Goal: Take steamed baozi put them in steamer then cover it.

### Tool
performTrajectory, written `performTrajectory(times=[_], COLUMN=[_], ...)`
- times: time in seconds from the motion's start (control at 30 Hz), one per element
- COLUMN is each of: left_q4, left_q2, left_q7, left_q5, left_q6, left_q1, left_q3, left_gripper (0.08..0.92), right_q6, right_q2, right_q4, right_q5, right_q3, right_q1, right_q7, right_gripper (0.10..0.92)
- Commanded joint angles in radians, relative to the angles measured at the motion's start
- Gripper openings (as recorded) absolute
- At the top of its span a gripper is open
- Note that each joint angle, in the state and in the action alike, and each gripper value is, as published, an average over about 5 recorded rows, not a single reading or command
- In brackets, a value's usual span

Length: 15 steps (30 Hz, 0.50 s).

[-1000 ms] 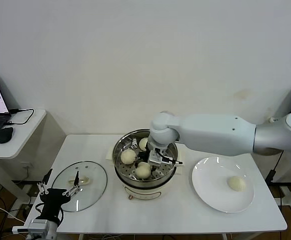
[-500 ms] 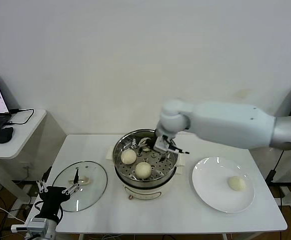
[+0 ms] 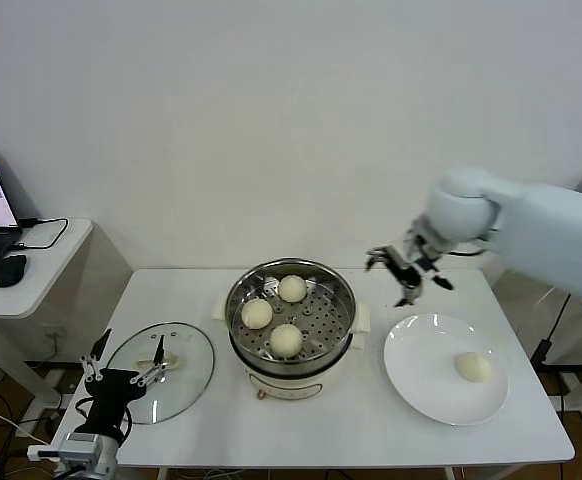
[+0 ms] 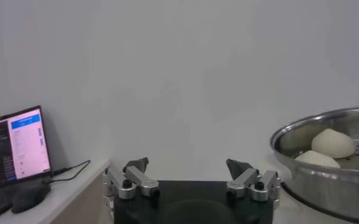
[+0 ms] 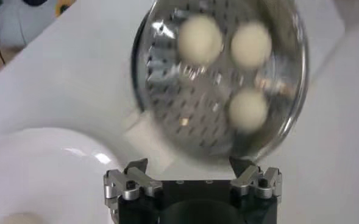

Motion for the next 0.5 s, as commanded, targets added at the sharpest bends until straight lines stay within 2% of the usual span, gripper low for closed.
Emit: performTrajectory(times=[0.03,0.33,0.5], left_q4=[0.002,-0.011,-0.015], left_q2=[-0.001,-0.011,-0.009], left_q7=[0.0,0.002,0.004], left_q5=[0.003,0.022,0.022], left_q6=[0.001,0.002,0.002], left_q1=[0.0,0.018,0.03], left_q3=[0.009,0.022,0.014], left_gripper=[0.823,0.823,0.823], right_q6=[-0.052,-0.019,-0.017], right_q2=[-0.258,-0.316,-0.302], right_q4=[0.013,-0.038,-0.083], right_q5=[-0.117,-0.269,-0.336], right_q3=[0.12,0.529,0.67], right_q1=[-0.204,-0.705,-0.868], right_q7=[-0.029,-0.023,-0.013], right_gripper=[0.823,0.823,0.823])
